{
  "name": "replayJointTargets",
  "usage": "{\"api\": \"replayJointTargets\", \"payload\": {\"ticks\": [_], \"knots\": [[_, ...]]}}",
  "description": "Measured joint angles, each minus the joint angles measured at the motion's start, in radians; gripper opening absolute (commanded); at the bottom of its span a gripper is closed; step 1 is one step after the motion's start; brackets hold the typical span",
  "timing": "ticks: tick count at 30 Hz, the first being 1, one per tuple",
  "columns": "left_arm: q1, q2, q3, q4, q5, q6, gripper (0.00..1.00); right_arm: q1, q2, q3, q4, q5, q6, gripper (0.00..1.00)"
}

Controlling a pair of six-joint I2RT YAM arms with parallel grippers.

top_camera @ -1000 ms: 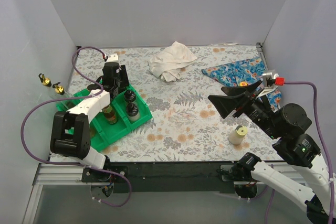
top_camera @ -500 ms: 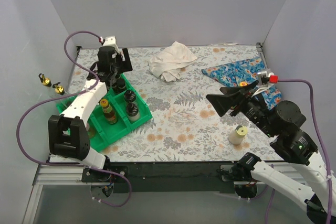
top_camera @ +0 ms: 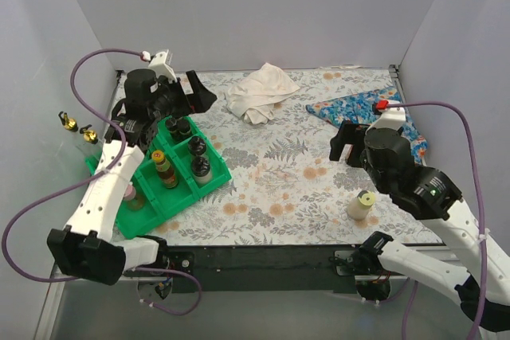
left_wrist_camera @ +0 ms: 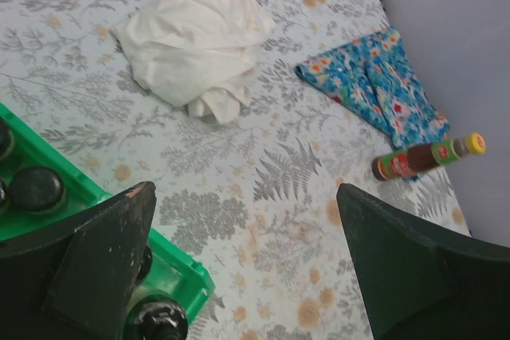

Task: Organize the condiment bottles
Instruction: Place the bottle in the storage box, then move the bottle to the center of the board.

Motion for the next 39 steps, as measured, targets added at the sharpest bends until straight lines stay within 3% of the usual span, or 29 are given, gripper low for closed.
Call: {"api": "replayJointTargets", "payload": {"ticks": [4,7,16,24,35,39], "knots": [[-0.015,-0.12,-0.06,-0.055,0.064,-0.003,0.98,-0.029,0.077,0.031,-0.063,0.145,-0.037,0.97],[-0.016,-0.198,-0.105,-0.068,0.1,0.001,0.98,-0.126,0.144,0.041,-0.077,0.158,-0.078,0.95],[-0.016,-0.271,-0.279,-0.051,0.23,-0.001,0.98,-0.587,0.293,0.037,0.041,-0.155,-0.226,0.88],[-0.016,-0.285,-0.278,-0.042,0.278,-0.023,0.98,-0.679,0.431,-0.015,0.191,-0.315,-0.313,0.77],[-0.016,-0.359,-0.277,-0.014,0.295,-0.065,0.98,-0.683,0.484,-0.081,0.268,-0.354,-0.347,0.48],[-0.016,-0.361,-0.277,-0.008,0.295,-0.048,0.98,-0.683,0.48,-0.093,0.28,-0.347,-0.362,0.22]]}}
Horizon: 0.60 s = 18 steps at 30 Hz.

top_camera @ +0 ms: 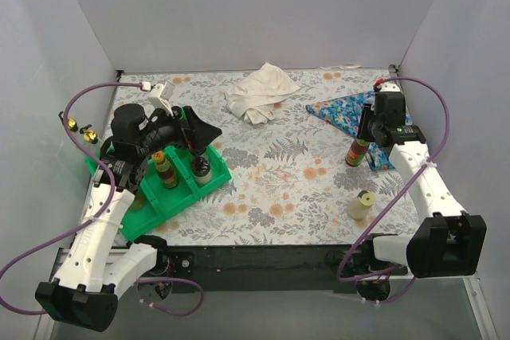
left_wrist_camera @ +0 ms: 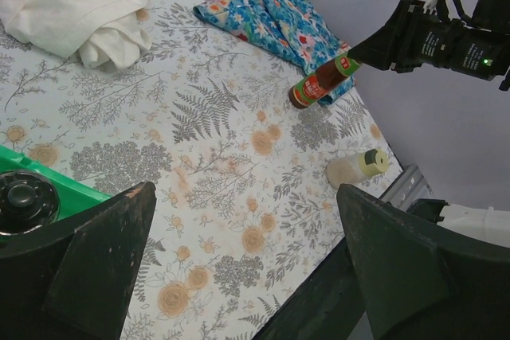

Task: Organize the condiment bottles
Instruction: Move the bottle to the center of the board.

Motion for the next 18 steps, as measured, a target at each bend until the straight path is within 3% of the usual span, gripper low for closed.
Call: {"api": "replayJointTargets", "payload": {"ticks": [1,4,9,18], "knots": [[0.0,0.0,0.0,-0.001,0.0,0.005,0.98,0.0,-0.005,-0.006,0.008,-0.002,-0.001,0.14],[0.0,0.0,0.0,-0.002,-0.001,0.016,0.98,0.01,-0.029,-0.023,0.011,-0.011,-0.023,0.04],[0.0,-0.016,-0.017,-0.013,-0.032,0.036,0.98,0.09,-0.065,-0.028,-0.021,-0.042,-0.056,0.01],[0.0,-0.007,-0.016,-0.071,-0.124,0.064,0.98,0.568,-0.103,-0.028,-0.03,-0.036,0.006,0.01]]}}
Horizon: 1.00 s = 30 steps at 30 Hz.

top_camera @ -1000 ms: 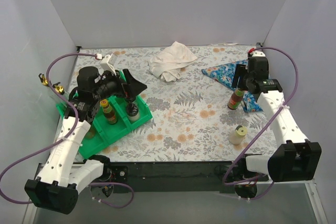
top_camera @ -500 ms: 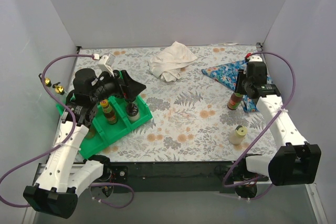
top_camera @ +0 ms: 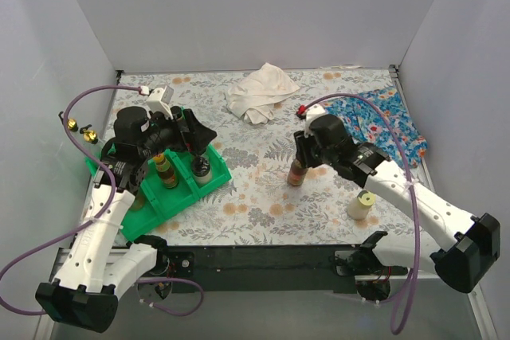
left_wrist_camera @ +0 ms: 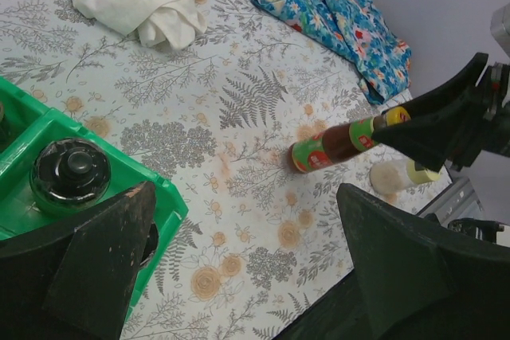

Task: Organize the condiment bottles
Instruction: Move the bottle to the center of the board.

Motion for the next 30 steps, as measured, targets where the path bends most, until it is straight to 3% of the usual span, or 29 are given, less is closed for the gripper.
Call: {"api": "replayJointTargets", "payload": {"ticks": [5,9,12,13,15,17,18,19,25,30], "knots": [[0.0,0.005,0.0,-0.024,-0.008,0.0,0.98,0.255,0.027,0.001,0.001,0.084,0.072,0.01],[0.0,0.01,0.0,-0.028,-0.008,-0.008,0.98,0.379,0.083,0.024,0.002,0.154,0.11,0.02],[0.0,0.01,0.0,-0.029,-0.008,-0.011,0.98,0.424,0.12,0.047,0.011,0.204,0.137,0.16],[0.0,0.01,0.0,-0.029,-0.009,-0.011,0.98,0.435,0.126,0.051,0.012,0.216,0.145,0.3],[0.0,0.01,0.0,-0.032,-0.013,-0.011,0.98,0.446,0.128,0.053,0.01,0.227,0.158,0.42],[0.0,0.011,0.0,-0.036,-0.014,-0.01,0.98,0.448,0.128,0.054,0.005,0.237,0.169,0.58],[0.0,0.013,0.001,-0.038,-0.013,-0.011,0.98,0.448,0.127,0.055,0.002,0.242,0.174,0.72],[0.0,0.016,0.004,-0.043,-0.013,-0.011,0.98,0.448,0.127,0.057,0.003,0.251,0.176,0.78],[-0.028,0.051,0.015,-0.043,-0.02,-0.038,0.98,0.447,0.076,0.143,-0.003,0.273,0.181,0.97],[-0.279,0.113,0.046,-0.043,-0.177,-0.053,0.98,0.447,-0.06,0.193,-0.001,0.288,0.18,0.98]]}}
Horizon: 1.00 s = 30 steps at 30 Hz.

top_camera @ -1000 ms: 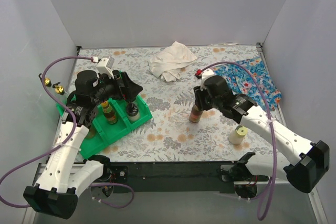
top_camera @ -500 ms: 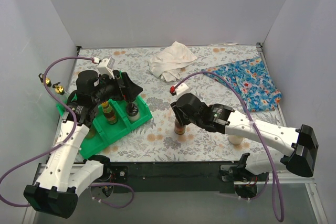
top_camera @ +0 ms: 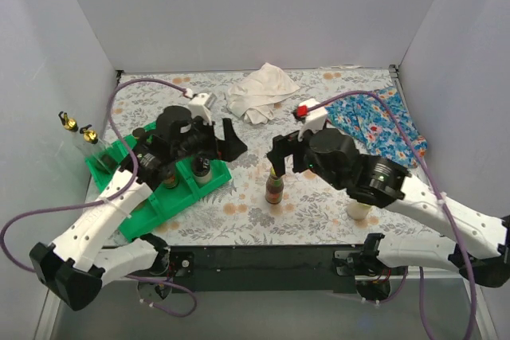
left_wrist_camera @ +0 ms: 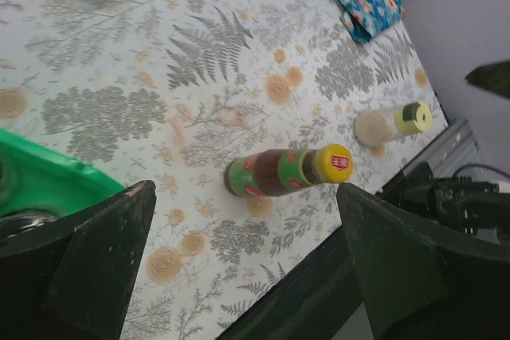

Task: Organize the condiment bottles
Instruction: Pick up the bottle from the center of the board.

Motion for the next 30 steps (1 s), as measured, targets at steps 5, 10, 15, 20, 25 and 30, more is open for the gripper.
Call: {"api": "replayJointTargets", "payload": {"ticks": [5,10,15,20,25,30], "knots": [[-0.282,0.082,0.047,0.026,-0.177,0.007,0.9,0.0,-0.18,-0.01,-0.004,0.068,0.002,0.96],[-0.487,0.164,0.092,0.063,-0.368,0.04,0.89,0.0,-0.355,-0.048,-0.008,0.138,0.007,0.95],[-0.609,0.291,0.107,0.098,-0.489,0.069,0.8,0.0,-0.443,-0.068,-0.012,0.176,0.014,0.94],[-0.611,0.363,0.105,0.098,-0.54,0.073,0.69,0.0,-0.453,-0.079,-0.016,0.189,0.018,0.94],[-0.612,0.371,0.099,0.119,-0.57,0.072,0.59,0.0,-0.462,-0.079,-0.017,0.193,0.018,0.94],[-0.612,0.396,0.097,0.142,-0.573,0.07,0.5,0.0,-0.47,-0.082,-0.018,0.194,0.021,0.94]]}}
